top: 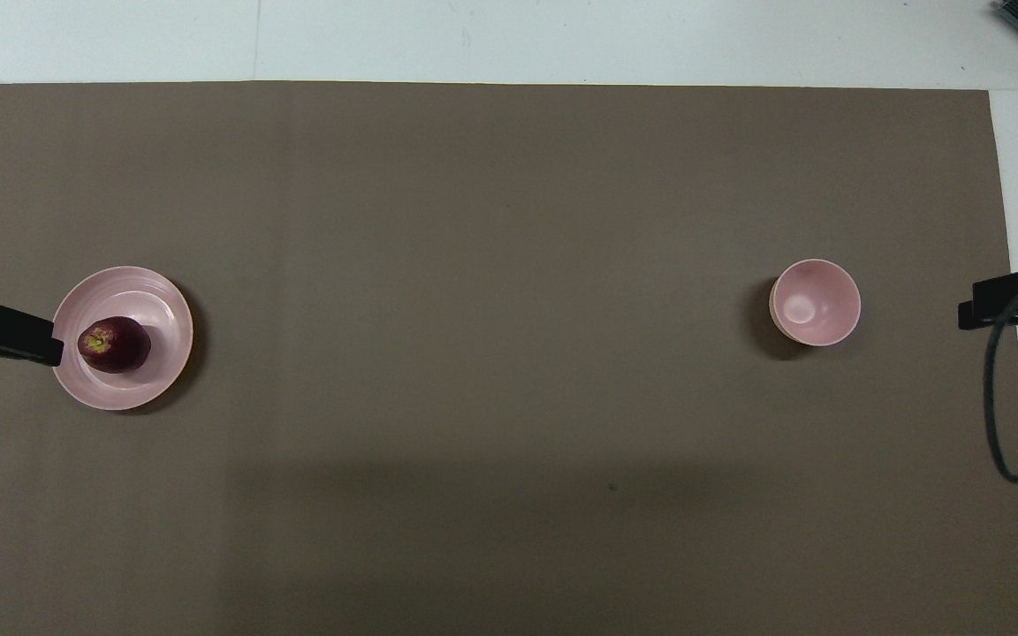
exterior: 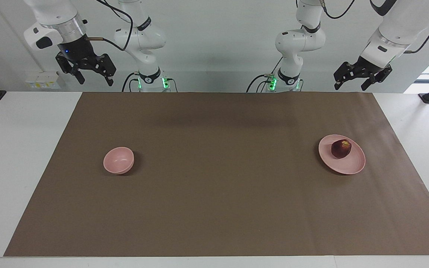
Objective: Move apple from plate to bowl
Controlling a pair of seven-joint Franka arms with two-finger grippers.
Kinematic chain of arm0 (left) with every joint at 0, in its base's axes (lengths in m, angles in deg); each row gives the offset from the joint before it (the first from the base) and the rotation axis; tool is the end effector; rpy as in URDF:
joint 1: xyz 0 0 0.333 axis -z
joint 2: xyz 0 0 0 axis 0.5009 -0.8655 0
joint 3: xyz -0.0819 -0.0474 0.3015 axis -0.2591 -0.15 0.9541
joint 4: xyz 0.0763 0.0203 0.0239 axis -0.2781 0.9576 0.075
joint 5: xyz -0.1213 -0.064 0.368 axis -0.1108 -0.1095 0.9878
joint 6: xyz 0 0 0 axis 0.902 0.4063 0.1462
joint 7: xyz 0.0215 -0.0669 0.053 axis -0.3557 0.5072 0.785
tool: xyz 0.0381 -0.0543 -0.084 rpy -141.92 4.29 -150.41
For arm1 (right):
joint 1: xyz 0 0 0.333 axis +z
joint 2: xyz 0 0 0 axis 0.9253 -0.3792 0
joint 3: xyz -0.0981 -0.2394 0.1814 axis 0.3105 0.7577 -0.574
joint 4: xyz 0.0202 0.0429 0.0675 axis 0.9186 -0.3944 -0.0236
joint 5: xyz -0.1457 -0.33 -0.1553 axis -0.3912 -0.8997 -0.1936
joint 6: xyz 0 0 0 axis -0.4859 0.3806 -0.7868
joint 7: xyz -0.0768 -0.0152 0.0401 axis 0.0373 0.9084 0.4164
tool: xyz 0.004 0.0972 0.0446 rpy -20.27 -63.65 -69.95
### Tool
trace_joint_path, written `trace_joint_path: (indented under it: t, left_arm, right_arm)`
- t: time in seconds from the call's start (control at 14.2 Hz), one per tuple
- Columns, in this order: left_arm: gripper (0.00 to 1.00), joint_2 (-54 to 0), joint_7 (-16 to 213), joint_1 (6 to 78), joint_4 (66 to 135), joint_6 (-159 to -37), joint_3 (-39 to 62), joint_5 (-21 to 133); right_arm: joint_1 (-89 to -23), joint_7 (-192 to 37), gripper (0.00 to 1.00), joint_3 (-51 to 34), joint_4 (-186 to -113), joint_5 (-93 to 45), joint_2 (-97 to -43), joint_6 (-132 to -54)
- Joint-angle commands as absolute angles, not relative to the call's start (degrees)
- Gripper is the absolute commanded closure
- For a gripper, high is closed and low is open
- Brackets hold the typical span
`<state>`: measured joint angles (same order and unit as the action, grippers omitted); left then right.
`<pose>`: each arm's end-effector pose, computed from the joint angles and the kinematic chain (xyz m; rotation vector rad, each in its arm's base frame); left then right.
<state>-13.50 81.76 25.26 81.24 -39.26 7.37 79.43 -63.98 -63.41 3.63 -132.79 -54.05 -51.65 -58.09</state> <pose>0.5134 -0.0276 0.6442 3.1095 -0.1100 -0.1775 0.5217 -0.0145 0.6715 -3.1186 0.2102 0.0295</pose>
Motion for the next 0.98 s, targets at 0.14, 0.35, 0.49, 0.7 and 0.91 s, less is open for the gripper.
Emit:
trace_joint_path:
  t: [0.14,0.35,0.49,0.7,0.91]
  left_arm:
    - [0.0,-13.8,81.3,24.8,80.2,-37.8,7.4,78.8]
    - [0.0,-13.9,82.1,25.0,80.1,-38.6,7.4,78.7]
    - [0.0,-14.0,81.6,25.5,80.1,-38.8,7.4,78.6]
    - [0.0,-14.0,81.8,25.1,80.1,-38.7,7.4,78.6]
    - [0.0,-14.0,81.7,24.9,80.1,-38.6,7.4,78.6]
  right_arm:
    - [-64.8,-64.7,0.0,3.1,-134.4,-54.5,-50.2,-58.9]
    - [-64.6,-64.6,0.0,3.2,-134.7,-54.6,-50.1,-59.4]
    - [-64.5,-64.6,0.0,3.2,-135.3,-54.7,-50.0,-60.3]
    - [-64.5,-64.6,0.0,3.2,-135.4,-54.7,-49.7,-60.3]
    - [-64.5,-64.5,0.0,3.2,-135.4,-54.7,-49.8,-60.2]
